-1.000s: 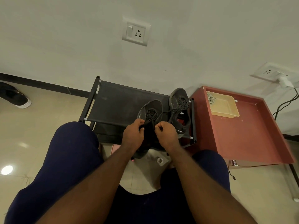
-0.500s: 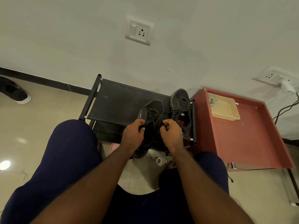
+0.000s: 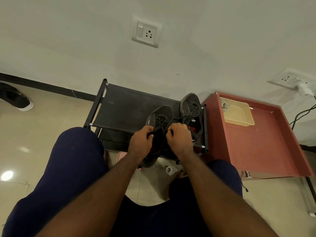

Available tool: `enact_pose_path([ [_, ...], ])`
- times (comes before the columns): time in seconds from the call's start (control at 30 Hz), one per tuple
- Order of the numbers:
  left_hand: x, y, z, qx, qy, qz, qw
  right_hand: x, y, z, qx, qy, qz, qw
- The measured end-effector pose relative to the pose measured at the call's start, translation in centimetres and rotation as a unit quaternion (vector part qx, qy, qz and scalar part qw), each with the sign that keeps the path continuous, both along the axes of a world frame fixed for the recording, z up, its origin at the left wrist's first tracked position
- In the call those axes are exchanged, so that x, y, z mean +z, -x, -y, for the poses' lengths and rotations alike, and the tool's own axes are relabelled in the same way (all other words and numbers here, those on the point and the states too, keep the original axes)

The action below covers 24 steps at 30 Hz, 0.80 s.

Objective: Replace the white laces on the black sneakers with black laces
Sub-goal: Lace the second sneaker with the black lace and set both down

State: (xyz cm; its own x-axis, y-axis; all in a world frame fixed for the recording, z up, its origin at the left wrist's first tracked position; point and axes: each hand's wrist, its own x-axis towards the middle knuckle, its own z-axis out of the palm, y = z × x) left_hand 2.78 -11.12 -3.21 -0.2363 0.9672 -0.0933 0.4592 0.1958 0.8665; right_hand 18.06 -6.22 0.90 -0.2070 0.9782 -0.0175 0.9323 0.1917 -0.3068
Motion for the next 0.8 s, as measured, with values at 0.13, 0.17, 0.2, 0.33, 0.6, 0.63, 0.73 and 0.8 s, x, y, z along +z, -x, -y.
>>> enact_pose_path([
  [0.13, 0.2, -0.1, 0.1, 0.004, -0.001, -0.003, 1.0, -0.4, 0.2, 0.5, -0.075, 0.008, -0.041, 0.996],
  [0.17, 0.1, -0.1, 0.1, 0.005, 0.001, -0.007, 1.0, -0.4, 0.4, 0.7, -0.087, 0.008, -0.046, 0.995],
  [0.2, 0.2, -0.1, 0.1, 0.006, 0.004, -0.011, 1.0, -0.4, 0.5, 0.8, -0.095, 0.006, -0.048, 0.994],
  [0.33, 0.4, -0.1, 0.1, 0.009, 0.013, -0.022, 1.0, -0.5, 1.1, 0.7, -0.133, 0.0, -0.04, 0.99],
  [0.6, 0.9, -0.2, 0.1, 0.018, 0.027, -0.052, 0.998, -0.5, 1.8, 0.6, -0.195, 0.017, -0.038, 0.98],
  [0.63, 1.0, -0.3, 0.1, 0.021, 0.031, -0.058, 0.998, -0.5, 1.9, 0.6, -0.204, 0.017, -0.038, 0.978],
  [0.73, 1.2, -0.4, 0.3, 0.03, 0.037, -0.06, 0.997, -1.1, 2.5, 0.8, -0.221, 0.037, -0.07, 0.972],
  [0.8, 1.1, -0.4, 0.3, 0.03, 0.031, -0.046, 0.998, -1.2, 2.6, 1.1, -0.213, 0.023, -0.13, 0.968],
])
